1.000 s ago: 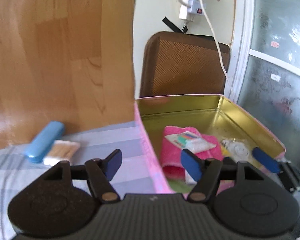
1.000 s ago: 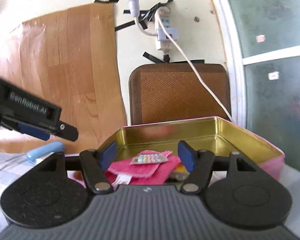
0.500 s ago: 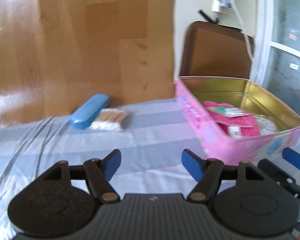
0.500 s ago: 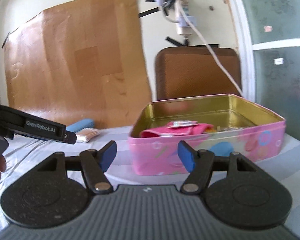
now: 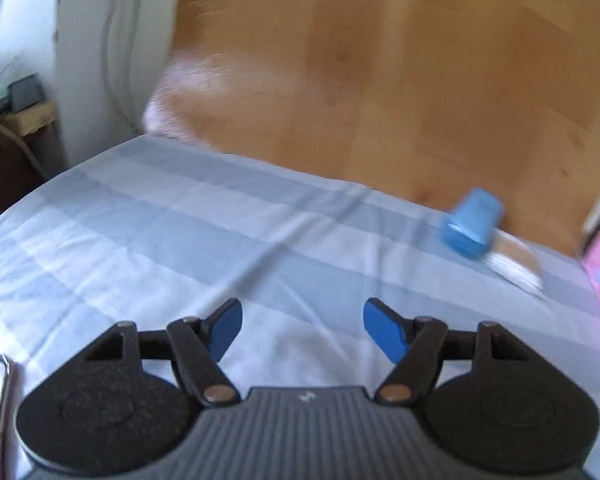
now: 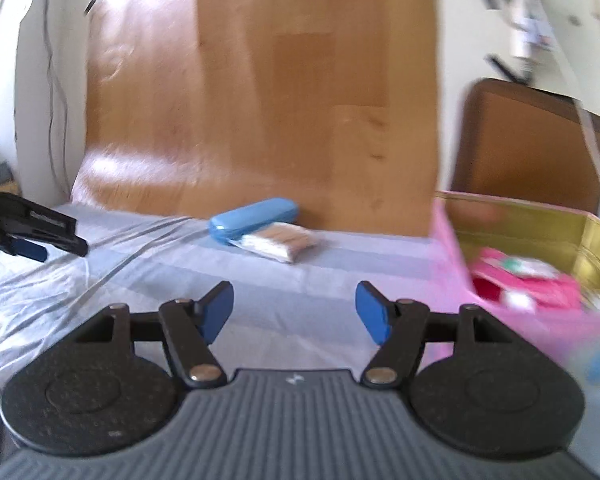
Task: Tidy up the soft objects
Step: 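Move the right gripper to the cotton-swab pack and grasp it, then grasp the cotton-swab pack with the left gripper while the right gripper holds it, then carry the cotton-swab pack into the pink tin and open the left gripper, then move the right gripper to the blue plastic case and grasp it, then grasp the blue case with the left gripper while the right gripper holds it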
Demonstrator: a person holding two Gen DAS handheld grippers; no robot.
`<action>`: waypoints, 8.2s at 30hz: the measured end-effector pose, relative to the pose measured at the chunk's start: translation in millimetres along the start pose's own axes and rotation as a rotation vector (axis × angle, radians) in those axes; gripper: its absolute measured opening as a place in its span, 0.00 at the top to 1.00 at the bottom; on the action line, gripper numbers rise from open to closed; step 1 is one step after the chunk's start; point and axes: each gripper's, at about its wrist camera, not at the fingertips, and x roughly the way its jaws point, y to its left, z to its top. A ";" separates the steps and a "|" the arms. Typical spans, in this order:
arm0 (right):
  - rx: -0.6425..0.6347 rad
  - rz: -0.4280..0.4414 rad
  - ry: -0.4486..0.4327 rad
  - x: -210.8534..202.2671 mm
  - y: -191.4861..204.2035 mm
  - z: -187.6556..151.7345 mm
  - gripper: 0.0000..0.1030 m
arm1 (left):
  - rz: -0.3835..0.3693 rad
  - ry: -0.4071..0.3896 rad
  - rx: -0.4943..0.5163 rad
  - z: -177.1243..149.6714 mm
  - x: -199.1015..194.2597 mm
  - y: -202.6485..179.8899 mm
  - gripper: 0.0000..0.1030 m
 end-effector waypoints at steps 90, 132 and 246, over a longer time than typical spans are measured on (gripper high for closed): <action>0.147 -0.295 -0.191 -79.4 -207.4 -16.9 0.55 | -0.720 0.117 0.671 -90.0 -75.5 -461.3 0.22; 0.307 -0.134 0.023 -114.8 -95.7 -49.1 0.48 | -0.277 0.063 0.463 -111.4 -67.9 -204.5 0.21; -0.039 -0.115 0.097 -147.8 -61.8 -106.8 0.64 | -0.813 0.406 0.415 -141.4 -95.2 -260.2 0.38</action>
